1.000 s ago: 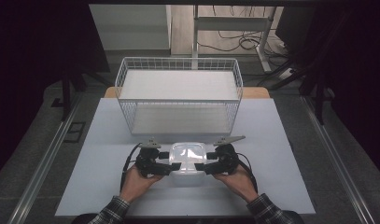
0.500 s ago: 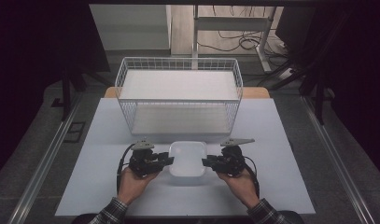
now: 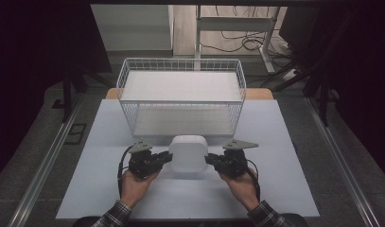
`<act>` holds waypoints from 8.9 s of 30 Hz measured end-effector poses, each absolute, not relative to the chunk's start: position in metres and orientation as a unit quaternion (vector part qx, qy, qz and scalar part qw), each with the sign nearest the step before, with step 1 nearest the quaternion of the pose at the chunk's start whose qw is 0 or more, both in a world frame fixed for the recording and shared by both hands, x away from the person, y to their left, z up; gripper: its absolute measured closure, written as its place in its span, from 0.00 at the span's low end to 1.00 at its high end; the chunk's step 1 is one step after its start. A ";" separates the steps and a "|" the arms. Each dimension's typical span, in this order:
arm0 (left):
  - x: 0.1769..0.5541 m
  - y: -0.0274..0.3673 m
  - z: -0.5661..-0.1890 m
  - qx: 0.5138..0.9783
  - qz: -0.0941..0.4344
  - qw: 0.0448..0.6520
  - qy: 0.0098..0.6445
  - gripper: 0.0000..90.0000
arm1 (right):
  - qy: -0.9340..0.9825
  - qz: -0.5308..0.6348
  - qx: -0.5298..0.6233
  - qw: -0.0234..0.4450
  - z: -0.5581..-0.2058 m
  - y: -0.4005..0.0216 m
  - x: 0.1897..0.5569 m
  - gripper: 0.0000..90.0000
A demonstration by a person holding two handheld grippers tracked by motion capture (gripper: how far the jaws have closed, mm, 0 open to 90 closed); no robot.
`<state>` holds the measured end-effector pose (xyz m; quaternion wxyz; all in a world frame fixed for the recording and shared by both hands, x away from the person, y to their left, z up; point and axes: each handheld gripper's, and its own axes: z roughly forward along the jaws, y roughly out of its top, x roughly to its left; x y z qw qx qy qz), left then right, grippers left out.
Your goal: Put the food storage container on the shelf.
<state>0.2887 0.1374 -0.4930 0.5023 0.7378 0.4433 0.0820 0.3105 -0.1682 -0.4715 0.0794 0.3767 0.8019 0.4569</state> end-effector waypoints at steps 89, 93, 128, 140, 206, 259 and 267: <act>0.365 0.141 -0.490 0.706 0.183 0.536 0.426 0.39 | 0.775 0.496 0.363 0.146 -0.470 -0.152 0.407 0.91; 0.357 0.144 -0.493 0.717 0.150 0.542 0.411 0.27 | 0.783 0.488 0.357 0.148 -0.469 -0.155 0.401 0.98; 0.256 0.160 -0.512 0.751 0.188 0.519 0.364 0.05 | 0.839 0.461 0.267 0.108 -0.481 -0.125 0.371 0.98; 0.239 0.164 -0.514 0.757 0.206 0.503 0.364 0.02 | 0.842 0.455 0.272 0.101 -0.497 -0.109 0.382 0.98; 0.241 0.167 -0.524 0.768 0.171 0.475 0.395 0.01 | 0.842 0.428 0.302 0.130 -0.502 -0.086 0.430 0.77; 0.241 0.180 -0.523 0.773 0.162 0.467 0.397 0.03 | 0.840 0.438 0.294 0.124 -0.476 -0.201 0.317 0.03; 0.241 0.185 -0.524 0.768 0.166 0.470 0.403 0.03 | 0.829 0.438 0.318 0.140 -0.481 -0.226 0.304 0.03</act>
